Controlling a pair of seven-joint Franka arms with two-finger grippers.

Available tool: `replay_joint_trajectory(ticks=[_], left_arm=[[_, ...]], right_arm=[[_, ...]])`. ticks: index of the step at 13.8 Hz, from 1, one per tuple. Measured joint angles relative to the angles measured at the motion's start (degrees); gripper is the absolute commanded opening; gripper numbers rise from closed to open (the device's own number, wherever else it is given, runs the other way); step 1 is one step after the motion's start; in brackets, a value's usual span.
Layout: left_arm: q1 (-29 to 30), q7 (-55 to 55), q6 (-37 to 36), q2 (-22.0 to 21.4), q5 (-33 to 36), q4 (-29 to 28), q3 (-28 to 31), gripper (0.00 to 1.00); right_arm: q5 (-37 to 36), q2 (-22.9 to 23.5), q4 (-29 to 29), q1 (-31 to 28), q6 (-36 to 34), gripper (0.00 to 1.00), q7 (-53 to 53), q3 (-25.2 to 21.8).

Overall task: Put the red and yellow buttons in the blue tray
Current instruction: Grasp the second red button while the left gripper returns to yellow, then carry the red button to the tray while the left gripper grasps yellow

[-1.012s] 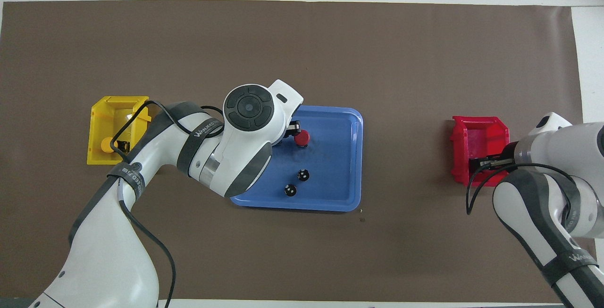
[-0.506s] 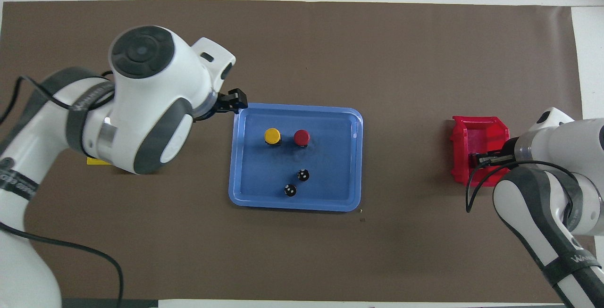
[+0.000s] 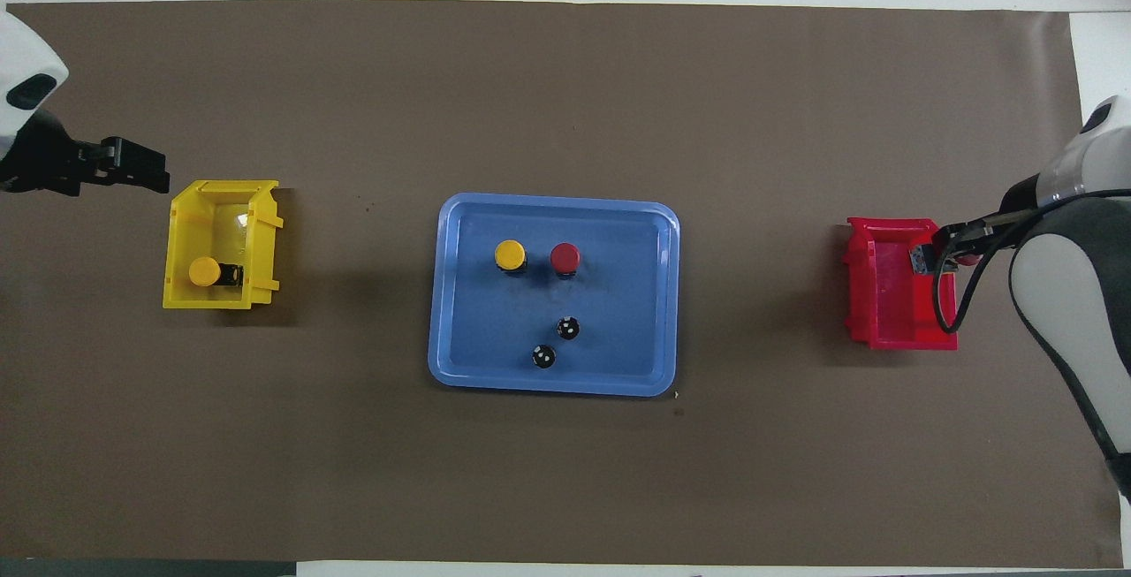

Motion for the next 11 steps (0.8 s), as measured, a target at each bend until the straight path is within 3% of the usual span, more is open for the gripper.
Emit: replay_joint_trajectory(ticks=[1, 3, 7, 11], left_arm=[[0.81, 0.35, 2.57, -0.02, 0.0, -1.9, -0.04, 0.8], [1.05, 0.35, 8.1, 0.32, -0.3, -7.03, -0.12, 0.68], [1.04, 0.35, 13.18, 0.57, -0.63, -14.78, -0.45, 0.67], [0.87, 0.35, 15.07, -0.13, -0.68, -19.27, -0.87, 0.67]], right_arm=[[0.02, 1.62, 3.42, 2.3, -1.1, 0.26, 3.29, 0.12], [1.01, 4.39, 7.76, 7.59, -0.84, 0.23, 11.77, 0.38], [2.13, 11.33, 15.0, 19.93, 2.18, 0.23, 31.96, 0.78], [1.96, 20.5, 18.16, 27.44, 8.87, 0.24, 41.65, 0.78]])
